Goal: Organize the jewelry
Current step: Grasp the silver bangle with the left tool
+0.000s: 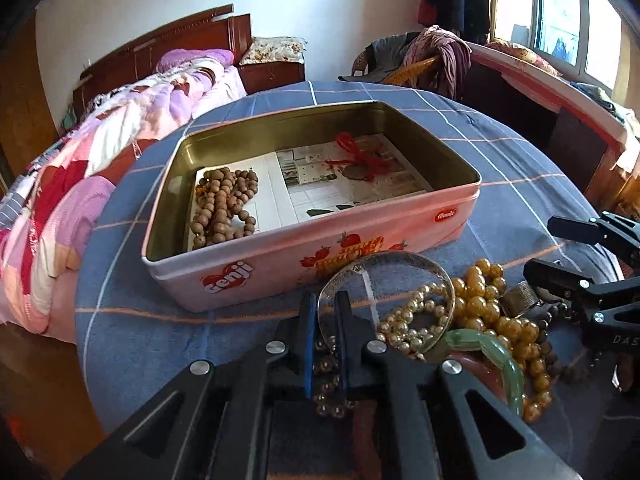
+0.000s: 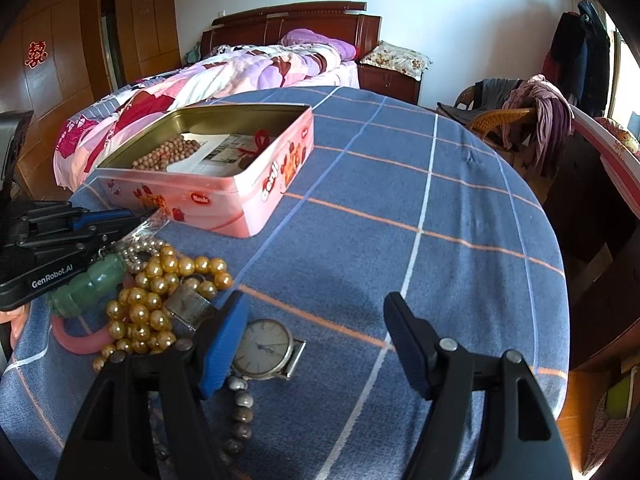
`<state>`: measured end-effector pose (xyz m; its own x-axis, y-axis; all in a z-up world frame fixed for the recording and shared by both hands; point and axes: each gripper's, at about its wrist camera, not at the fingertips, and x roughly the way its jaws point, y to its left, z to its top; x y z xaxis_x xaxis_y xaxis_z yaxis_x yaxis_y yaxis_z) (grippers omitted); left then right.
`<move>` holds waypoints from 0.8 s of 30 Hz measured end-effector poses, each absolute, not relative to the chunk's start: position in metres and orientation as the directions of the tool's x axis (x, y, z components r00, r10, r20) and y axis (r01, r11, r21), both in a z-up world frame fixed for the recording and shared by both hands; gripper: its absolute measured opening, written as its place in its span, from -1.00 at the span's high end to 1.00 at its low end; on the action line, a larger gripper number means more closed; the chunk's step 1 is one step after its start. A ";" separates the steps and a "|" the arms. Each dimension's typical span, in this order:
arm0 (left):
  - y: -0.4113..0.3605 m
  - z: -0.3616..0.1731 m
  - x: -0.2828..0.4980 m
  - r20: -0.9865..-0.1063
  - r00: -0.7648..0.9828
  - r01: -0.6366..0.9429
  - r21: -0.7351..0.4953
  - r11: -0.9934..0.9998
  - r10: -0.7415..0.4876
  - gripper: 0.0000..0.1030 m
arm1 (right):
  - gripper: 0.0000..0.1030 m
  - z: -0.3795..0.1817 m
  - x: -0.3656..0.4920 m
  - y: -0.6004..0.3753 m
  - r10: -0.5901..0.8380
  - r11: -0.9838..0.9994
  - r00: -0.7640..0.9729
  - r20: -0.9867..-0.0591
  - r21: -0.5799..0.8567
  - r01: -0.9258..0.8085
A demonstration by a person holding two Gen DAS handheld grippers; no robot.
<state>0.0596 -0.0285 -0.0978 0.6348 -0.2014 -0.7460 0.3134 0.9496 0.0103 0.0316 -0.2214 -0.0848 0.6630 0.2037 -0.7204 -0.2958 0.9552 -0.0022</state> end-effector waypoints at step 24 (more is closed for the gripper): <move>0.011 -0.040 0.024 -0.611 0.767 0.239 -0.012 0.971 -0.196 0.97 | -0.42 -0.067 0.023 -0.242 0.208 0.965 0.693 -0.691 0.029 -0.261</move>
